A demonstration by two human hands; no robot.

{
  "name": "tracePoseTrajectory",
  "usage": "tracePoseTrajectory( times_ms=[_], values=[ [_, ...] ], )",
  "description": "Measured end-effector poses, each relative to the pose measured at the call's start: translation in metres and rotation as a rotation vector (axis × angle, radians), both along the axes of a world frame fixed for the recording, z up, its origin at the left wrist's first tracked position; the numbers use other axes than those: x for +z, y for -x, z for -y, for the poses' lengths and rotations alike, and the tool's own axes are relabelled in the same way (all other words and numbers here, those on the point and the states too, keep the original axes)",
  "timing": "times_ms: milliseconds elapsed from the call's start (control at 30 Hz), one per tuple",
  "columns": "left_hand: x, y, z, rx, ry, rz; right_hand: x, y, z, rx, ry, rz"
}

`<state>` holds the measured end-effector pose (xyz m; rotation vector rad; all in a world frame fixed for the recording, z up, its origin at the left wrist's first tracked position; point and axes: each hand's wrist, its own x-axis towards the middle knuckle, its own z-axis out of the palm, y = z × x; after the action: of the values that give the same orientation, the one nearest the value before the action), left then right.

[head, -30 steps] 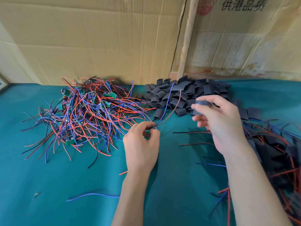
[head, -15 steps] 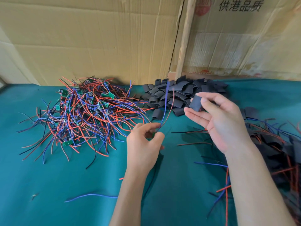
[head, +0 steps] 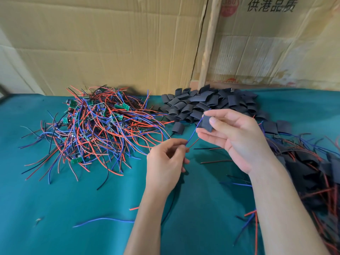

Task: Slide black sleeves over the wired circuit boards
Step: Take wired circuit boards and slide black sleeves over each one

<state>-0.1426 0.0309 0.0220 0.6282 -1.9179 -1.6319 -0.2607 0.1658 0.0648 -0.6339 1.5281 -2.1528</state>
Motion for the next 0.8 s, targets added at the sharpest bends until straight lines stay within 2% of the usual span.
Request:
tracePoseTrajectory(
  times_ms=[133,300,633,800],
  values=[
    [-0.002,0.000,0.003,0.032,-0.103,-0.076,0.002,0.003,-0.002,0.016,0.045,0.013],
    [-0.002,0.000,0.007,0.077,-0.338,-0.227,0.004,0.006,-0.010,-0.123,0.082,-0.011],
    [-0.004,0.000,0.011,0.113,-0.338,-0.282,0.002,0.005,-0.011,-0.356,-0.008,-0.035],
    [-0.004,0.000,0.010,0.120,-0.332,-0.283,0.004,0.002,-0.006,-0.502,-0.014,-0.116]
  ],
)
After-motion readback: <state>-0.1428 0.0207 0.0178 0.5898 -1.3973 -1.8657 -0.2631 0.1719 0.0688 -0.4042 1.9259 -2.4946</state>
